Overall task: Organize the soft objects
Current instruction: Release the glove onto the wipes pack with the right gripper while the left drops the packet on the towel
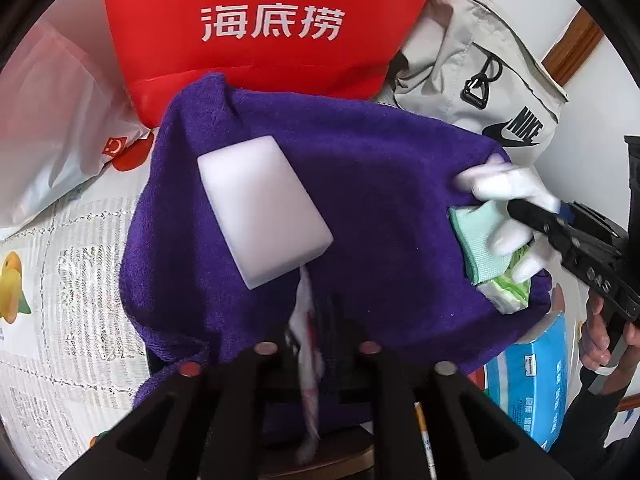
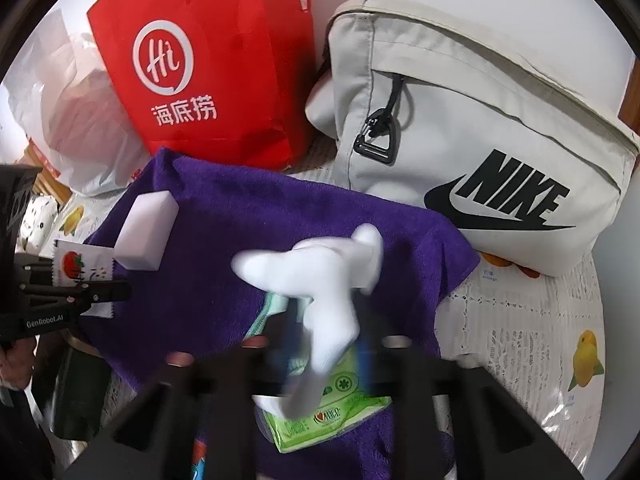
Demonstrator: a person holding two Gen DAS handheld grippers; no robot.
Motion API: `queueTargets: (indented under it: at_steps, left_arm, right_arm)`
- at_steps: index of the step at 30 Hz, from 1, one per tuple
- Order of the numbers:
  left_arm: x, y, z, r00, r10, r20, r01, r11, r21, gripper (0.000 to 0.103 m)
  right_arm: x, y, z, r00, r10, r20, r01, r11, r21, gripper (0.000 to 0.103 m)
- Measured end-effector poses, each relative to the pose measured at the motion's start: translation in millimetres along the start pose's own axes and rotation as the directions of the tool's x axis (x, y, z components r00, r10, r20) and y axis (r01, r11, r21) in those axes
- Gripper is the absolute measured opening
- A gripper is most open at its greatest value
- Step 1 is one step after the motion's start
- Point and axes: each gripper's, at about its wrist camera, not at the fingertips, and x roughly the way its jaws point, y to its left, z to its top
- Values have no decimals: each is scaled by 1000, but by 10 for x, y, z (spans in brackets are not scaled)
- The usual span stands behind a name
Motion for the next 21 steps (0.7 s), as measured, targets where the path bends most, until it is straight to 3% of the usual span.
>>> queueTargets:
  at_steps: [2, 4, 7, 16, 21]
  left_arm:
    - [-27, 6, 8, 1000, 6, 12, -6, 1000, -2, 26]
    - [-54, 14, 8, 1000, 17, 15, -18, 1000, 4, 40]
    - [-137, 18, 1, 998, 43, 36, -43, 999, 5, 47]
    - [-540, 75, -168, 989, 98, 109, -98, 995, -6, 48]
    - [-913, -36, -370, 972, 117, 202, -122, 993, 9, 48]
  right_arm:
    - [-33, 17, -2, 1000, -18, 23, 18, 1000, -13, 60]
    - [-75, 43, -2, 999, -28, 34, 29, 999, -30, 61]
    - [-129, 46, 1, 999, -35, 38, 36, 999, -34, 62]
    - [-456, -45, -135, 999, -11, 53, 10, 1000, 20, 62]
    - [-814, -72, -339, 996, -8, 83, 3, 999, 54, 62]
